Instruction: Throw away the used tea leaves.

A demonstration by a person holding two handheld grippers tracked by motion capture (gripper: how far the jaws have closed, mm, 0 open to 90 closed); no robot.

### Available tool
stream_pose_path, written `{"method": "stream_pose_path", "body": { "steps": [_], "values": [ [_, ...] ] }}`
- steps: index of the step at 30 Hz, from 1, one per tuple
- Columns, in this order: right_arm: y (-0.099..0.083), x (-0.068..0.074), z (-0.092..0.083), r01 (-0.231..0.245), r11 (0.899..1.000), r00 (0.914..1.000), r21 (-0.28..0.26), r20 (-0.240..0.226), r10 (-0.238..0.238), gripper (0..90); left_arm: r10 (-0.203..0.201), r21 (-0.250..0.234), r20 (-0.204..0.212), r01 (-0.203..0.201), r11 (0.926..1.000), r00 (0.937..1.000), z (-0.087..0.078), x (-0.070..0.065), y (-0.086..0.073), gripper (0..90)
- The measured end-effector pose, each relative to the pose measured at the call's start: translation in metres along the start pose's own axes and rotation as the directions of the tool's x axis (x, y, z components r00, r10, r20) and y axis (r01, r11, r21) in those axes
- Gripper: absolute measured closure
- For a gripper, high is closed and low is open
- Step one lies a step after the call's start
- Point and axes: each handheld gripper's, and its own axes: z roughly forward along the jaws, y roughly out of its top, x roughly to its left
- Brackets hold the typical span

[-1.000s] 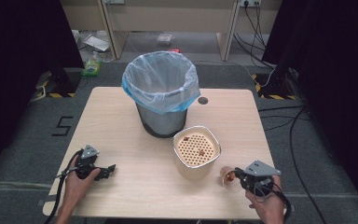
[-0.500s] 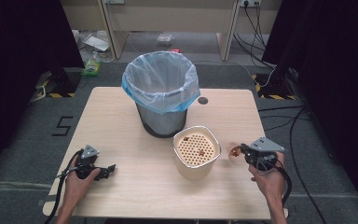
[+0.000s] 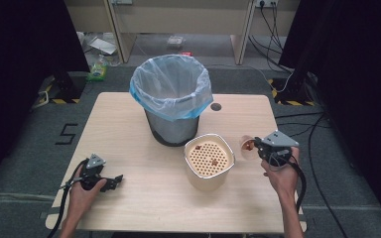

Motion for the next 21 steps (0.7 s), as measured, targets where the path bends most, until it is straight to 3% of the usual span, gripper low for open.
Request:
{"method": "stream_pose_path", "body": {
  "steps": [14,18,19,21],
  "values": [
    [0.036,0.003,-0.002,0.060,0.993,0.9970,-0.106,0.055,-0.054,87.7,0.001,0.000,-0.001,-0.001,1.0000,1.0000,0.000,0.000,0.000,0.0],
    [0.047,0.010,-0.001,0.101,0.985,0.9933,-0.141,0.072,-0.091,87.7,0.001,0.000,-0.001,-0.001,1.0000,1.0000,0.000,0.000,0.000,0.0],
    [0.053,0.015,0.000,0.139,0.975,0.9887,-0.172,0.079,-0.127,87.7,0.001,0.000,-0.001,-0.001,1.0000,1.0000,0.000,0.000,0.000,0.0],
    [0.054,0.018,0.000,0.159,0.970,0.9857,-0.186,0.085,-0.146,87.7,0.001,0.000,-0.001,-0.001,1.0000,1.0000,0.000,0.000,0.000,0.0]
  ]
}}
